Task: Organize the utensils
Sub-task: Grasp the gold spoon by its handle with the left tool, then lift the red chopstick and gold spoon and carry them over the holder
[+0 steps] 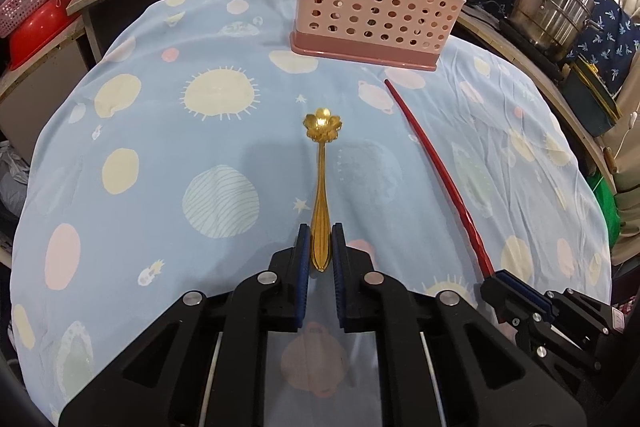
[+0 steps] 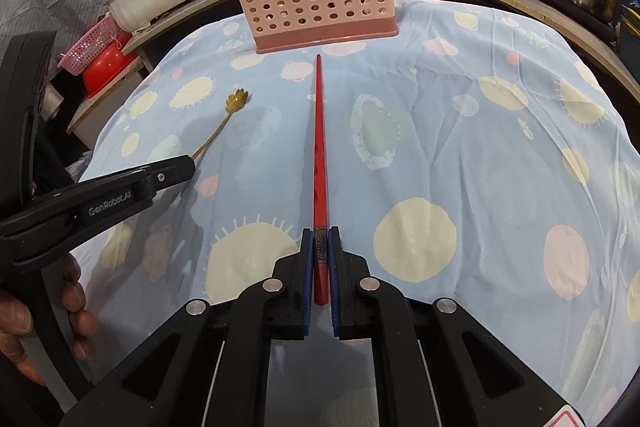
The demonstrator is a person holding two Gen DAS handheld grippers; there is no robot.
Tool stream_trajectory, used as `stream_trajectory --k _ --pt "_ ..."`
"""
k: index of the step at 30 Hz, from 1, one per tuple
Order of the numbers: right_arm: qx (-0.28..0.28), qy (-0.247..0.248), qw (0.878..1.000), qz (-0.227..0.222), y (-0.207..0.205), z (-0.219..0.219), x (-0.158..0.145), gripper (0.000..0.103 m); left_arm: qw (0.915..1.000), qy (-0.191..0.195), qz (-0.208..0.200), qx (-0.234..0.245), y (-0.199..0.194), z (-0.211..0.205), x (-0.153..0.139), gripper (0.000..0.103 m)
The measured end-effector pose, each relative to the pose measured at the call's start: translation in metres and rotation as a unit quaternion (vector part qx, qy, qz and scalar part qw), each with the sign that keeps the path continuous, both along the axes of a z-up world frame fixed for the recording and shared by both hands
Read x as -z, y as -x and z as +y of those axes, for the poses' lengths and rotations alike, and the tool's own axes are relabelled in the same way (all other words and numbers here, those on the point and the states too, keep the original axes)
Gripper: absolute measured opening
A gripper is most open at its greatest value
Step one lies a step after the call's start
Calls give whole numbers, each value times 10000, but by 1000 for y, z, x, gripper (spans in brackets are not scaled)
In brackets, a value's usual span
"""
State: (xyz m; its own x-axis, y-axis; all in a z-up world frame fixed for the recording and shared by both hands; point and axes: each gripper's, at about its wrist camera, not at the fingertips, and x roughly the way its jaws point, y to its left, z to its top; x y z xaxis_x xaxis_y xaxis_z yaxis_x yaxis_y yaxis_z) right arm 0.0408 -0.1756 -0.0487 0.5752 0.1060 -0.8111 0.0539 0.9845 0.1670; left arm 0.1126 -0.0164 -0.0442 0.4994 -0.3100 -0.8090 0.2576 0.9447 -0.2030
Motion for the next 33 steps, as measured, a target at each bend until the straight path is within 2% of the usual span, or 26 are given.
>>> stream_trajectory --k 13,17,18,33 --pt "60 -158 9986 -495 9 -9 -42 7 9983 310 -472 -156 8 15 -54 10" --pt "81 -206 9973 -695 9 -13 -60 7 9972 335 -652 -168 8 16 -71 7" --pt "85 -213 9970 -739 9 -13 -65 7 9970 343 -676 -148 7 16 -74 1" --pt "236 -423 9894 -1370 -9 -36 -128 7 9944 351 -991 -86 -6 13 -116 1"
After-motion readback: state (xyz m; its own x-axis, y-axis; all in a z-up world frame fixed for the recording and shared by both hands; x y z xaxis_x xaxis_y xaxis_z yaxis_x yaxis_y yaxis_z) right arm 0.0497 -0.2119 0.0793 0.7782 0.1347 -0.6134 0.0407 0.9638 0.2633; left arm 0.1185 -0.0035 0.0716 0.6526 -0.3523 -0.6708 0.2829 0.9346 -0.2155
